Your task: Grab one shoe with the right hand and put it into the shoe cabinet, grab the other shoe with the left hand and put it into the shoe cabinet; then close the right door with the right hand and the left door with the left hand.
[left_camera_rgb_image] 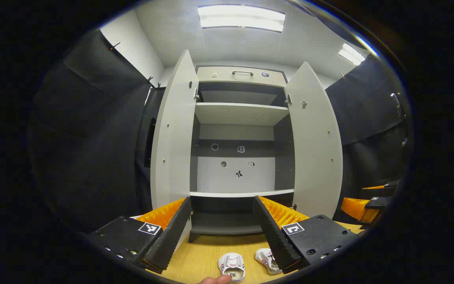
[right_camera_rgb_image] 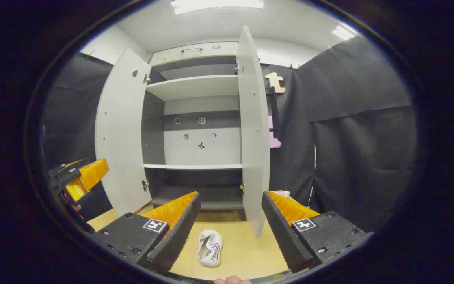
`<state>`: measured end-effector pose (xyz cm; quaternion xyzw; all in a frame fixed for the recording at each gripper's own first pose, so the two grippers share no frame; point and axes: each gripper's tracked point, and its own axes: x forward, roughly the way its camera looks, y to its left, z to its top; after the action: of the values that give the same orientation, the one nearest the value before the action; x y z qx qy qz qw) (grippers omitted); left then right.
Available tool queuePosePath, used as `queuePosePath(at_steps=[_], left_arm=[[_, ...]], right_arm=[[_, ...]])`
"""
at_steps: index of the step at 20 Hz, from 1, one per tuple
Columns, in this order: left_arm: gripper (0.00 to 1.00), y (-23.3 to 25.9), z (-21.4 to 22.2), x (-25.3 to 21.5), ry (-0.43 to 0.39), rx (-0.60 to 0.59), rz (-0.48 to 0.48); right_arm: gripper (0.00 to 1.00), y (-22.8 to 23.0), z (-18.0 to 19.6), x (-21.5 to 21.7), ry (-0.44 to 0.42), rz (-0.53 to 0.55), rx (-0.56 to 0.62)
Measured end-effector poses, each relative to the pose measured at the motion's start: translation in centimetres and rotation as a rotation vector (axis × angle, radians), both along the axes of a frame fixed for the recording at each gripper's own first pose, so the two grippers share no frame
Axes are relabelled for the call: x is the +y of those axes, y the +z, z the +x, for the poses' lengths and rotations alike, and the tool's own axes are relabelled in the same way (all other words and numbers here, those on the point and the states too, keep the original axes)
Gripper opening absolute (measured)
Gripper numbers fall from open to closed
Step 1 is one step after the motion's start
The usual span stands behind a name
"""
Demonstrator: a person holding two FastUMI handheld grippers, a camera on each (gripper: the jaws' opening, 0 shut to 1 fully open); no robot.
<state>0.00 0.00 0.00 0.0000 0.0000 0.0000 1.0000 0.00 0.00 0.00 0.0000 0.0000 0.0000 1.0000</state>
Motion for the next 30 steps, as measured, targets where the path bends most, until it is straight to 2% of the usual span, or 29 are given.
queuePosePath(at_steps=[8, 9, 12, 19, 20, 21, 22, 23, 26, 27, 28, 29, 30], left_arm=[[0.95, -1.0, 0.0, 0.3, 0.003, 0.018, 0.003], [0.95, -0.9, -0.1, 0.3, 0.002, 0.018, 0.004], [0.95, -0.9, 0.0, 0.5, 0.009, 0.017, 0.009], [0.95, -1.1, 0.2, 0.3, 0.005, 0.019, 0.024], [0.95, -1.0, 0.3, 0.2, 0.006, 0.017, 0.029], [0.95, -1.0, 0.4, 0.1, 0.004, 0.015, 0.032], [0.95, -1.1, 0.4, 0.0, 0.000, 0.014, 0.033], [0.95, -1.0, 0.4, -0.1, -0.005, 0.014, 0.034], [0.95, -1.1, 0.5, -0.1, -0.006, 0.013, 0.031], [0.95, -1.1, 0.4, 0.0, -0.006, 0.013, 0.030], [0.95, -1.2, 0.3, -0.1, -0.006, 0.015, 0.032], [0.95, -1.2, 0.5, 0.1, -0.003, 0.016, 0.035], [0.95, -1.3, 0.5, 0.3, 0.001, 0.017, 0.038]], right_arm=[[1.00, 0.7, -1.0, 1.1, 0.008, -0.028, -0.004], [0.97, 0.6, -1.0, 1.3, 0.010, -0.031, -0.001], [1.00, 0.5, -0.6, 1.5, 0.019, -0.027, 0.008], [1.00, 0.8, -0.5, 2.0, 0.022, -0.049, -0.008], [0.97, 0.9, -0.5, 2.1, 0.027, -0.051, -0.009], [1.00, 0.8, -0.3, 2.1, 0.029, -0.051, -0.008], [0.97, 0.9, -0.2, 2.2, 0.031, -0.051, -0.007], [1.00, 1.0, 0.0, 2.2, 0.032, -0.050, -0.011], [1.00, 1.1, 0.2, 2.4, 0.034, -0.057, -0.016], [0.97, 0.7, 0.2, 2.7, 0.036, -0.062, -0.013], [1.00, 0.5, 0.3, 3.0, 0.041, -0.064, -0.008], [0.97, 0.2, 0.6, 3.5, 0.048, -0.063, -0.001], [1.00, -0.1, 0.8, 3.9, 0.056, -0.059, 0.008]])
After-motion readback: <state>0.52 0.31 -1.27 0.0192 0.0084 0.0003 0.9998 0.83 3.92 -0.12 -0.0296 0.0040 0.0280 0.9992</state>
